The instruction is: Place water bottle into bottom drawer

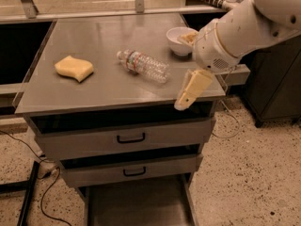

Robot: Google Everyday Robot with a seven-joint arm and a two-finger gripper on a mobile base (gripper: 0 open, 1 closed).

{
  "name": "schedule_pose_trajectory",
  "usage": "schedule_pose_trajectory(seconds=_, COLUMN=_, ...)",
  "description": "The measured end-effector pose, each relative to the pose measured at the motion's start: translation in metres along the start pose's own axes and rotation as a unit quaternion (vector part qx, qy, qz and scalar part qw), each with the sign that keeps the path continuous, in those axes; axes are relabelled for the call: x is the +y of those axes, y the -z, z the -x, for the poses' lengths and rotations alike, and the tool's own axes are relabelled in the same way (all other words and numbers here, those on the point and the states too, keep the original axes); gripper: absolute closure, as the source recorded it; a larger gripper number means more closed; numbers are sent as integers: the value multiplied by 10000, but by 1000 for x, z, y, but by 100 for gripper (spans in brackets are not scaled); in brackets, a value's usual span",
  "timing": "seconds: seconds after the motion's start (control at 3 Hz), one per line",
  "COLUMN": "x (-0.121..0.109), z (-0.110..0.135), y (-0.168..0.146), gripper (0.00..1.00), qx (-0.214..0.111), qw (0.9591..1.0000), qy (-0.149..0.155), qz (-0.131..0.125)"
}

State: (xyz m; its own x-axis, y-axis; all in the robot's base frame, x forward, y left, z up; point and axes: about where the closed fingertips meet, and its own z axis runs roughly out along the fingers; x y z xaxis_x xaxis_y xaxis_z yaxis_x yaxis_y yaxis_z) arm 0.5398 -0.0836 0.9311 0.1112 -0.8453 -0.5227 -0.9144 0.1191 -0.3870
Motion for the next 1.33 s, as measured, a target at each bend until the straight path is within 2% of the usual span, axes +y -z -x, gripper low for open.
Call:
schedule_pose_trajectory(seconds=0.33, x=-14, z=6, y=-19, gripper=0, qx=-189, qw=9997, qy=-96, qz=87)
schedule_pose_trajectory(seconds=0.67, x=-28, z=6, y=-31, gripper=0, qx=-565, qw=9972, qy=-455, qz=178)
schedule_pose_trajectory(seconds=1.0, x=-39, z=3, y=-38, gripper=0, qx=-837, qw=9921, qy=-930, qz=56)
schedule_pose_trajectory(seconds=1.33, x=-52, z=7, y=-43, gripper=0, qx=-888, qw=9901, qy=-1080, qz=-117)
